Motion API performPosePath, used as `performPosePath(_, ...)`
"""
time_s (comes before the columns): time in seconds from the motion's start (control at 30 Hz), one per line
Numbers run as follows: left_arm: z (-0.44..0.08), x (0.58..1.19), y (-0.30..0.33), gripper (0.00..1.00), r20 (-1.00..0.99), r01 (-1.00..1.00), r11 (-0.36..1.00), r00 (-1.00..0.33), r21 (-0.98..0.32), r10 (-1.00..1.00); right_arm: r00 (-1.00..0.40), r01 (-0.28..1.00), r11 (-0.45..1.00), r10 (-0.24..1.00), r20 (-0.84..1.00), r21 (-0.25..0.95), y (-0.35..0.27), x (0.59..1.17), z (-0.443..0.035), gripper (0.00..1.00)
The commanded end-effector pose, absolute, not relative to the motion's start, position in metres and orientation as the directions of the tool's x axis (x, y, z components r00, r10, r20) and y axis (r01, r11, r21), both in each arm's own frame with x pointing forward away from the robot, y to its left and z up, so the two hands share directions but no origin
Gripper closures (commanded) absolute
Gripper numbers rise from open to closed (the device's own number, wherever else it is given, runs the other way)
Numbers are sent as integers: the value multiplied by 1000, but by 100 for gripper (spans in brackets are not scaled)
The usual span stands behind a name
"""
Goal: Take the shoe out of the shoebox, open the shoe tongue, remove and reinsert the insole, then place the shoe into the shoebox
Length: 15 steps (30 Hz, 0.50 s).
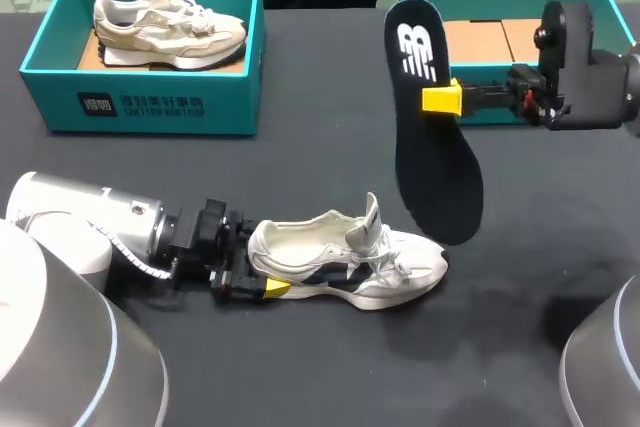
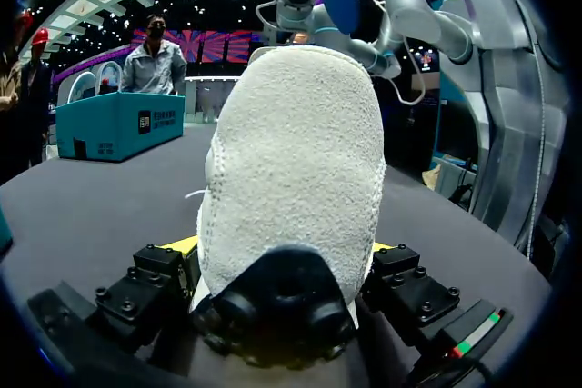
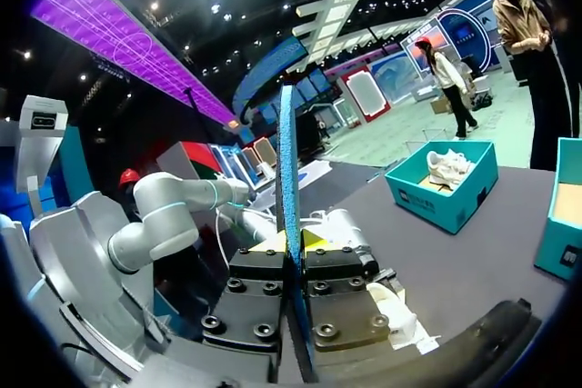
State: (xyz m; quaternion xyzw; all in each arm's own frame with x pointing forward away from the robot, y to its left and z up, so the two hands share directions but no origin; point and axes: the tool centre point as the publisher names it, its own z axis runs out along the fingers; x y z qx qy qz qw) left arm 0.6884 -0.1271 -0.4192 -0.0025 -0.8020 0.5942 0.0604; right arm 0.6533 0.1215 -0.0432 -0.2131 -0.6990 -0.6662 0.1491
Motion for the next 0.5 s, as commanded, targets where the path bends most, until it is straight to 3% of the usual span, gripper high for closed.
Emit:
performPosePath(0.03, -423, 689, -128, 100, 94, -68, 295, -993, -953, 75, -859, 488, -39, 157, 488, 872, 99, 620, -42, 100)
performPosePath(0.27, -423, 689, -128, 100, 94, -68, 295, -993, -953, 75, -834, 508, -65, 213, 509, 859, 83, 606, -29, 100)
performPosePath(0.5, -423, 689, -128, 100, 94, -68, 295, -993, -953, 75, -823, 535, -56, 190, 535, 843, 76, 597, -21, 100)
